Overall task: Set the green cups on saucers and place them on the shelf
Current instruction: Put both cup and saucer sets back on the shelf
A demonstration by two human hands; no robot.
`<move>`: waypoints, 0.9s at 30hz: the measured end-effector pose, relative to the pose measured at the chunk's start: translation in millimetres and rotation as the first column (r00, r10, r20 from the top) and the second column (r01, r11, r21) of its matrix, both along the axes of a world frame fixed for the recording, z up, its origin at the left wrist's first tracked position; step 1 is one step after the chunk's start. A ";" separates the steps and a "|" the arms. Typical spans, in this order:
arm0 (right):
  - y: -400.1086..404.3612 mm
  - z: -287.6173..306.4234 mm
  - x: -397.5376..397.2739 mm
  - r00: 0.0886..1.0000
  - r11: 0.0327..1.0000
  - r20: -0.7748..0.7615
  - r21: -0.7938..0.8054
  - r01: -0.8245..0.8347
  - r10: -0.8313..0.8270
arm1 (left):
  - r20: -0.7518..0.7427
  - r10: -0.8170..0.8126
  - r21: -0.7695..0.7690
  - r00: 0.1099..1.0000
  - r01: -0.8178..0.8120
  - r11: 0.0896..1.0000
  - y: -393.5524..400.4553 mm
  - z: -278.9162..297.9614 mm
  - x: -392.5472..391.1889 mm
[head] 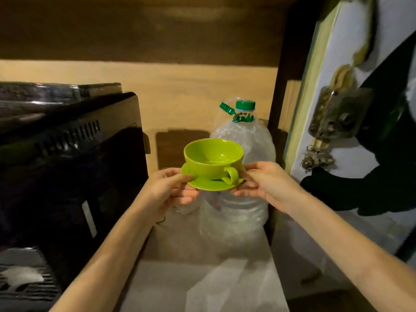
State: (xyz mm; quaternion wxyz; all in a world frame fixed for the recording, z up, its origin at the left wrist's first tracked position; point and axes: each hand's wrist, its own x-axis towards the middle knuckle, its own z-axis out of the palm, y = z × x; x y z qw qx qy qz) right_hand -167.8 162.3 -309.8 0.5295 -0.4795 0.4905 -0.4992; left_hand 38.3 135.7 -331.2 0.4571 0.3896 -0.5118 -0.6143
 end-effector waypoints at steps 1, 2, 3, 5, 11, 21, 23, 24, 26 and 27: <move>1.9 16.5 -0.5 1.000 0.999 0.014 -0.034 0.000 0.000 | -0.011 0.001 -0.025 1.000 -0.002 1.000 -0.3 15.2 -0.6; 3.5 32.2 -0.7 1.000 0.998 0.027 -0.067 -0.001 0.003 | -0.022 0.010 -0.050 1.000 -0.011 0.999 -0.6 30.2 -0.5; 4.3 47.8 -0.6 0.999 0.996 0.036 -0.094 -0.005 0.008 | -0.033 0.023 -0.071 0.999 -0.025 0.997 -0.8 45.5 -0.4; 4.8 77.3 -1.2 0.999 0.991 0.045 -0.132 -0.014 0.020 | -0.061 0.043 -0.103 0.997 -0.049 0.993 -1.3 75.5 -0.4; -2.3 151.3 -3.1 0.998 0.974 0.060 -0.226 -0.015 0.029 | -0.136 0.061 -0.196 0.989 -0.087 0.977 -3.7 160.7 -0.3; -24.8 278.2 12.3 0.989 0.914 0.135 -0.407 0.004 0.055 | -0.272 0.082 -0.314 0.959 -0.169 0.934 -19.4 289.3 5.9; -35.2 297.1 13.8 0.987 0.911 0.143 -0.413 -0.004 0.069 | -0.284 0.082 -0.317 0.955 -0.174 0.932 -25.2 308.8 4.4; -45.1 312.1 14.8 0.987 0.903 0.143 -0.429 -0.007 0.075 | -0.287 0.090 -0.340 0.954 -0.189 0.921 -32.9 324.5 2.2; -52.3 323.7 13.9 0.982 0.897 0.170 -0.442 -0.003 0.087 | -0.280 0.091 -0.357 0.956 -0.191 0.914 -36.7 337.8 2.1; -56.5 328.7 14.0 0.983 0.898 0.167 -0.440 0.002 0.080 | -0.277 0.093 -0.362 0.956 -0.194 0.912 -39.1 344.3 1.5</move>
